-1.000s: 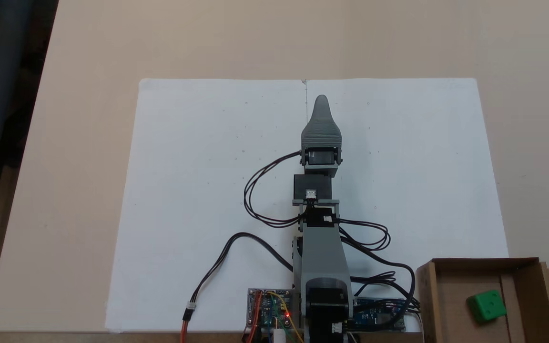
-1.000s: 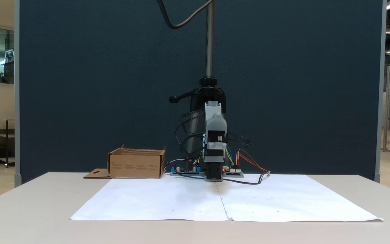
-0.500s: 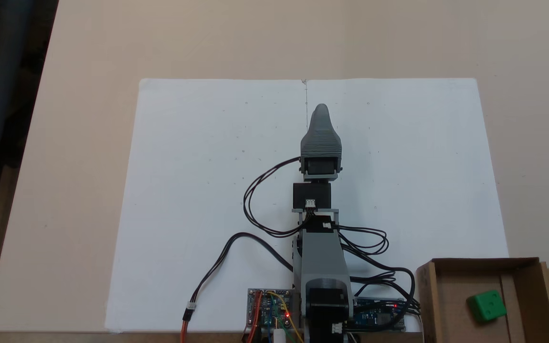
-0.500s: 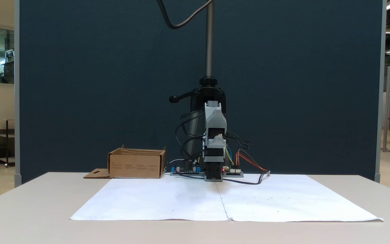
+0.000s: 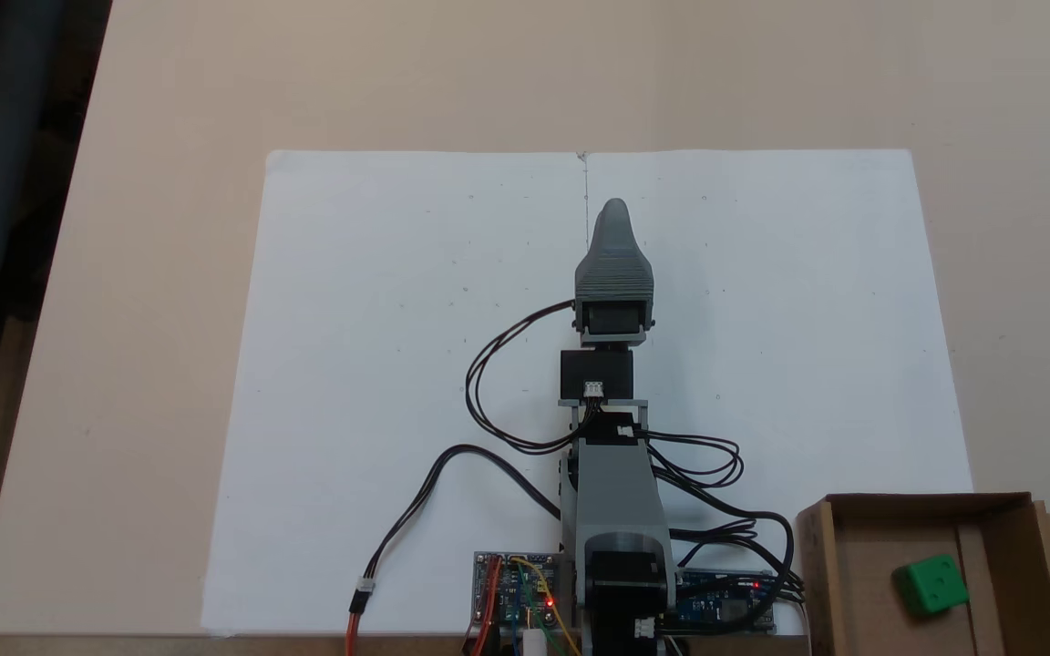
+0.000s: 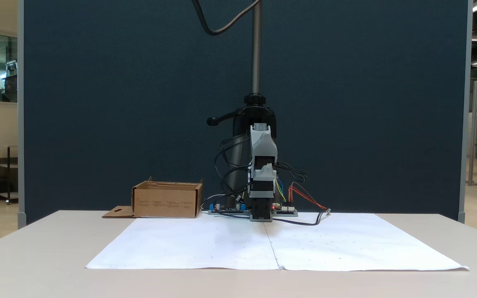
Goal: Grasp a green dice and put it in the bin.
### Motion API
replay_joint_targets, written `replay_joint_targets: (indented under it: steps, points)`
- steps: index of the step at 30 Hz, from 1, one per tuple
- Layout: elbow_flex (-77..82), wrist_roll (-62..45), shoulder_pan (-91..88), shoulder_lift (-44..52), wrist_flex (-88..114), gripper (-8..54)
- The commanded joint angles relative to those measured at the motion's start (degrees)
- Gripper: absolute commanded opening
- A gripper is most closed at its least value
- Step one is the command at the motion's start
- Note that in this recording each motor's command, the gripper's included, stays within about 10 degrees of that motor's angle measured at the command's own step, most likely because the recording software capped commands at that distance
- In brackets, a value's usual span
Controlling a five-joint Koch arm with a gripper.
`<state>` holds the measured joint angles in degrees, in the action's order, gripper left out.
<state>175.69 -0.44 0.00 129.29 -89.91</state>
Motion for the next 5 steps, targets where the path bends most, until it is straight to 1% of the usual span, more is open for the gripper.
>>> replay_joint_targets:
  steps: [1, 5]
  points:
    - [3.52, -2.99, 0.18, 6.5, -5.62, 44.7]
    - [3.52, -2.99, 0.18, 6.5, -5.62, 44.7]
